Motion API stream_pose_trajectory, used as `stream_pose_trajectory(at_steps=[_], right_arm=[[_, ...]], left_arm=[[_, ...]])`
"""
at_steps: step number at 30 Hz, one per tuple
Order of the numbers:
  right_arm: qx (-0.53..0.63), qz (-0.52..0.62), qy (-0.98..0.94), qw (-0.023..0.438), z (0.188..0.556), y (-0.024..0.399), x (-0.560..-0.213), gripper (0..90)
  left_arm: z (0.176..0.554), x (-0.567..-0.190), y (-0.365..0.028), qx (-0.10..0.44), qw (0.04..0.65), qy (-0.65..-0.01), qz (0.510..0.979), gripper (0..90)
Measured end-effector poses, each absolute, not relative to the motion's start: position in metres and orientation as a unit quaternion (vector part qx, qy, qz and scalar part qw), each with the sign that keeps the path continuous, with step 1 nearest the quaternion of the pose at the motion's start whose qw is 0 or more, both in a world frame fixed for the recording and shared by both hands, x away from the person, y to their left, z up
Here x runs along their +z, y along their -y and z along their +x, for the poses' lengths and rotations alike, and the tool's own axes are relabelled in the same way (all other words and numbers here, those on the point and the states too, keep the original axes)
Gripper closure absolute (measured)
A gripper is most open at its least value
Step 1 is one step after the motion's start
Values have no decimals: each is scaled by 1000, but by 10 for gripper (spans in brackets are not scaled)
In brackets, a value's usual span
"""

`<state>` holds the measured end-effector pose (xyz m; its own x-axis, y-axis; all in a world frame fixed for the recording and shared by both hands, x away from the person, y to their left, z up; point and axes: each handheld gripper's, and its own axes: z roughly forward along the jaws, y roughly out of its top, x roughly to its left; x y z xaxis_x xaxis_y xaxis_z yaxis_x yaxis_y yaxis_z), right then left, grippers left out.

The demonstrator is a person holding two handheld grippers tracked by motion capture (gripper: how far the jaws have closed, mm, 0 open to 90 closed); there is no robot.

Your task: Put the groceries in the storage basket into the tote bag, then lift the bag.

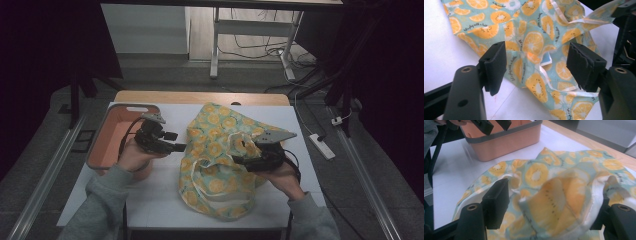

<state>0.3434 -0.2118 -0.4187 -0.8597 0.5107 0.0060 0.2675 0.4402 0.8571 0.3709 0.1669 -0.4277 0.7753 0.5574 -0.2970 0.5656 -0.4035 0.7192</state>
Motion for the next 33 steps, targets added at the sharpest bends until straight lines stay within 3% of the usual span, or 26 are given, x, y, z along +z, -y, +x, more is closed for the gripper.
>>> stream_pose_trajectory(at_steps=[12, 21, 28, 33], right_arm=[[457, 291, -826, 154, 327, 269, -434, 322], [449, 301, -834, 109, 321, 279, -429, 346], [409, 332, -846, 84, 318, 287, -456, 343], [401, 351, -841, 91, 314, 294, -470, 321]], left_arm=[[369, -437, -165, 8, 411, -335, 847, 303], [371, -442, -164, 9, 408, -340, 847, 303], [370, -442, -157, 10, 408, -332, 850, 305], [372, -448, -135, 16, 390, -323, 862, 302]])
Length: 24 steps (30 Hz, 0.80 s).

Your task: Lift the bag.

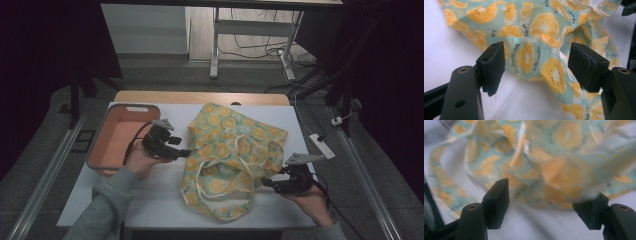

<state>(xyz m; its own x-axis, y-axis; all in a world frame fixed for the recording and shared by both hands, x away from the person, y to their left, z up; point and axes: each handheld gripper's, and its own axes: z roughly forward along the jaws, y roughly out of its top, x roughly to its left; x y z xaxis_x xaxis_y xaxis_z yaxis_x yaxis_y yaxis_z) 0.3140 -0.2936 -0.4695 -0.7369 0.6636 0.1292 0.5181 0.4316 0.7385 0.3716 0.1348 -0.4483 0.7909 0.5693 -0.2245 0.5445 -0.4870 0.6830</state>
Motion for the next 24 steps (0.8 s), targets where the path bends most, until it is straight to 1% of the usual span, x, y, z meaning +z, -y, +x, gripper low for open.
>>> stream_pose_trajectory(at_steps=[5, 6, 8, 9, 11, 12, 14, 16, 18, 22, 23, 24], right_arm=[[389, 361, -842, 96, 310, 295, -478, 305], [389, 362, -842, 97, 309, 295, -479, 305], [384, 362, -844, 96, 308, 294, -481, 304], [380, 363, -845, 98, 308, 294, -483, 303], [373, 367, -847, 95, 307, 294, -487, 304], [371, 372, -845, 96, 307, 294, -490, 303], [366, 379, -845, 94, 308, 292, -496, 302], [359, 379, -847, 101, 309, 287, -499, 293], [358, 380, -846, 106, 311, 279, -501, 287], [352, 379, -846, 131, 318, 262, -502, 284], [351, 375, -848, 134, 321, 259, -503, 308], [345, 371, -851, 140, 322, 255, -504, 358]], left_arm=[[376, -460, -99, 32, 355, -310, 882, 271], [378, -463, -93, 37, 347, -308, 885, 271], [382, -469, -84, 31, 342, -307, 888, 278], [384, -473, -81, 29, 338, -306, 890, 294], [388, -480, -76, 27, 327, -309, 893, 364], [390, -484, -74, 20, 323, -309, 894, 441], [393, -489, -73, 11, 316, -311, 896, 663], [395, -489, -76, -2, 318, -313, 895, 847], [396, -486, -80, -9, 327, -315, 891, 878], [392, -476, -93, -7, 347, -317, 883, 884], [392, -474, -96, -10, 353, -318, 880, 885], [392, -472, -100, -13, 358, -321, 877, 885]])
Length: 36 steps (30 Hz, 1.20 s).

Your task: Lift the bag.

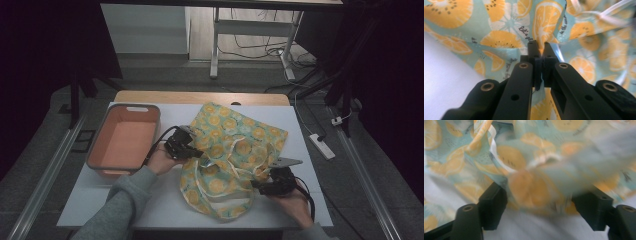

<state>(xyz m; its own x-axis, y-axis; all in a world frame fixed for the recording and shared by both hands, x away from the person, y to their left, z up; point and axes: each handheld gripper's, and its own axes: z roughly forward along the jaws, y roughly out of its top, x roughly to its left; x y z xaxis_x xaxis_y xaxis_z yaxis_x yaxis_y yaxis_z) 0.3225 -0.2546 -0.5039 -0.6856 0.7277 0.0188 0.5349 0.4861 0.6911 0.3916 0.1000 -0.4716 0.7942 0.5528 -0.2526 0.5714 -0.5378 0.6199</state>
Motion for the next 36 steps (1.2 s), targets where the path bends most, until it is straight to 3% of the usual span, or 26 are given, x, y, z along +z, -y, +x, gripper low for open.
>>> stream_pose_trajectory(at_steps=[3, 5, 8, 17, 25, 36], right_arm=[[327, 366, -856, 160, 327, 247, -509, 612], [326, 366, -858, 150, 330, 247, -510, 774], [333, 347, -862, 157, 326, 246, -506, 854], [386, 310, -850, 180, 315, 254, -478, 885], [406, 308, -842, 175, 317, 258, -473, 886], [466, 280, -813, 208, 312, 259, -427, 890]], left_arm=[[393, -469, -111, -25, 374, -328, 867, 885], [394, -468, -117, -36, 385, -330, 861, 885], [393, -466, -120, -40, 390, -329, 859, 886], [386, -460, -127, -39, 403, -321, 856, 887], [382, -455, -129, -39, 410, -313, 855, 888], [362, -414, -146, -21, 467, -288, 836, 888]])
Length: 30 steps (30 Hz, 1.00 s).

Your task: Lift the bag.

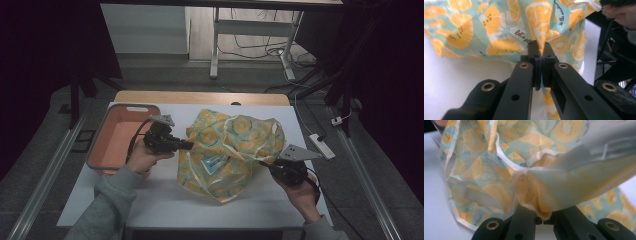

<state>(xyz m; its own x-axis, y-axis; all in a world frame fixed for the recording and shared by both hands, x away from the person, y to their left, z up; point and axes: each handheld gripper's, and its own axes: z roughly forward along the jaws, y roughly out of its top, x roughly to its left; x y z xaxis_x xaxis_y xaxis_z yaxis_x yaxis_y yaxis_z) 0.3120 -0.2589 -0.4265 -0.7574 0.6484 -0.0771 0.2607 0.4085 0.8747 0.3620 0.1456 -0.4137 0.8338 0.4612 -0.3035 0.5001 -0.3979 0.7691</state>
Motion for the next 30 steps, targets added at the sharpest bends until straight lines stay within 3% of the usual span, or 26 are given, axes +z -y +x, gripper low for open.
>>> stream_pose_trajectory(at_steps=[20, 30], right_arm=[[531, 233, -765, 281, 340, 247, -318, 890], [515, 284, -772, 241, 376, 251, -352, 889]], left_arm=[[348, -338, -167, 20, 556, -249, 793, 888], [376, -370, -150, 31, 509, -292, 809, 887]])
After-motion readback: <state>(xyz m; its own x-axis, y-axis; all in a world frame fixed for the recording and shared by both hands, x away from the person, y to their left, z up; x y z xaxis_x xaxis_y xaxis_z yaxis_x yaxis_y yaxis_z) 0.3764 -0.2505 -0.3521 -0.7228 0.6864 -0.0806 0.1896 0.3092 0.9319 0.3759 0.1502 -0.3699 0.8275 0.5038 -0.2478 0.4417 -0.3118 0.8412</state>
